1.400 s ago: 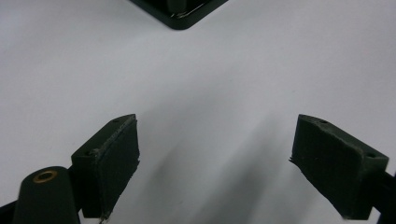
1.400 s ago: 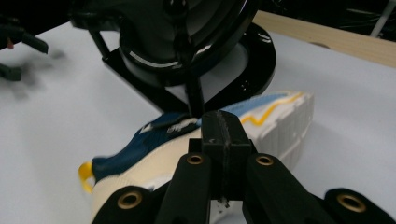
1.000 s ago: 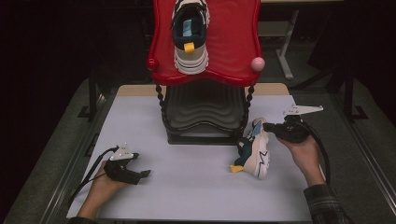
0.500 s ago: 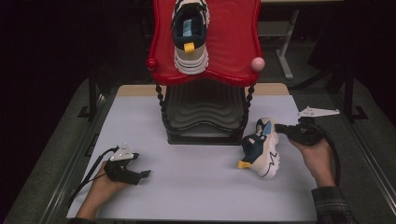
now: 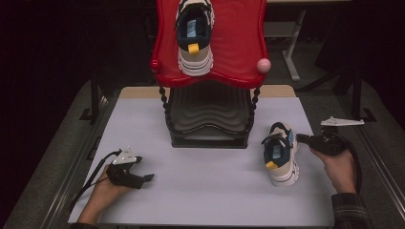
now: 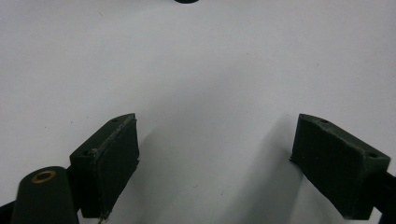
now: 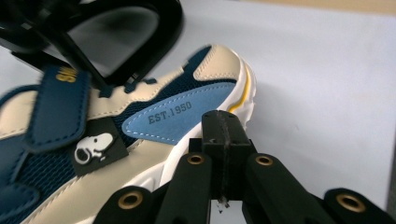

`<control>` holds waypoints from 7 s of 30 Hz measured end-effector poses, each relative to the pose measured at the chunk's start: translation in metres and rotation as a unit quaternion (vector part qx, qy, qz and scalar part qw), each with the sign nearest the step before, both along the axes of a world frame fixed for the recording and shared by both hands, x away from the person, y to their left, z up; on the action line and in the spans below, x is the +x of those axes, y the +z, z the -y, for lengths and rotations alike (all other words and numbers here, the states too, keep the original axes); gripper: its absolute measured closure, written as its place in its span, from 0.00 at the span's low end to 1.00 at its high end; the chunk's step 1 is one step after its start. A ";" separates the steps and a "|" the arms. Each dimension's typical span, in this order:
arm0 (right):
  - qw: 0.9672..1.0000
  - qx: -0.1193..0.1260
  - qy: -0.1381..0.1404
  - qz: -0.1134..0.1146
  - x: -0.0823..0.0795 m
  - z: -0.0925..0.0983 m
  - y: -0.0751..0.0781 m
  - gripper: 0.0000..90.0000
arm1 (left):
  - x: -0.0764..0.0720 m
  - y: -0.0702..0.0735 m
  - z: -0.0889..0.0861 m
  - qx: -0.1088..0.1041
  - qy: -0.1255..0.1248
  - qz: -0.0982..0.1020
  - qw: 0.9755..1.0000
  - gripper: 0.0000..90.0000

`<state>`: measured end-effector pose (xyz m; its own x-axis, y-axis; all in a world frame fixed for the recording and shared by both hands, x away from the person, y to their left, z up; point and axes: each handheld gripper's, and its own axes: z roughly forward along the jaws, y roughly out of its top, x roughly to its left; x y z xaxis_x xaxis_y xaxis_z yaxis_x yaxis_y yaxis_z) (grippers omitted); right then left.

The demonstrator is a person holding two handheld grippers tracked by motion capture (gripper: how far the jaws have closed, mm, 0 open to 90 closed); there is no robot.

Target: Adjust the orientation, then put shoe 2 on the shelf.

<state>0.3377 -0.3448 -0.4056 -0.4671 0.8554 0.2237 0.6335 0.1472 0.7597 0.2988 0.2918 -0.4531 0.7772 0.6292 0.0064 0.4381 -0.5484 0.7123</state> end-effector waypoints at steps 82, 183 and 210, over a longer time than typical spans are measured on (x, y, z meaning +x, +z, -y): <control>0.996 0.044 0.074 0.017 -0.016 -0.027 0.002 0.68 | 0.000 0.000 0.000 0.000 0.000 -0.001 1.000 0.16; 0.928 0.091 0.252 0.259 0.080 -0.118 0.344 0.82 | 0.000 0.000 0.000 0.002 -0.001 0.000 1.000 0.16; 0.924 -0.025 0.280 0.261 0.117 -0.176 0.350 0.82 | 0.000 0.000 0.000 0.000 0.001 0.002 1.000 0.16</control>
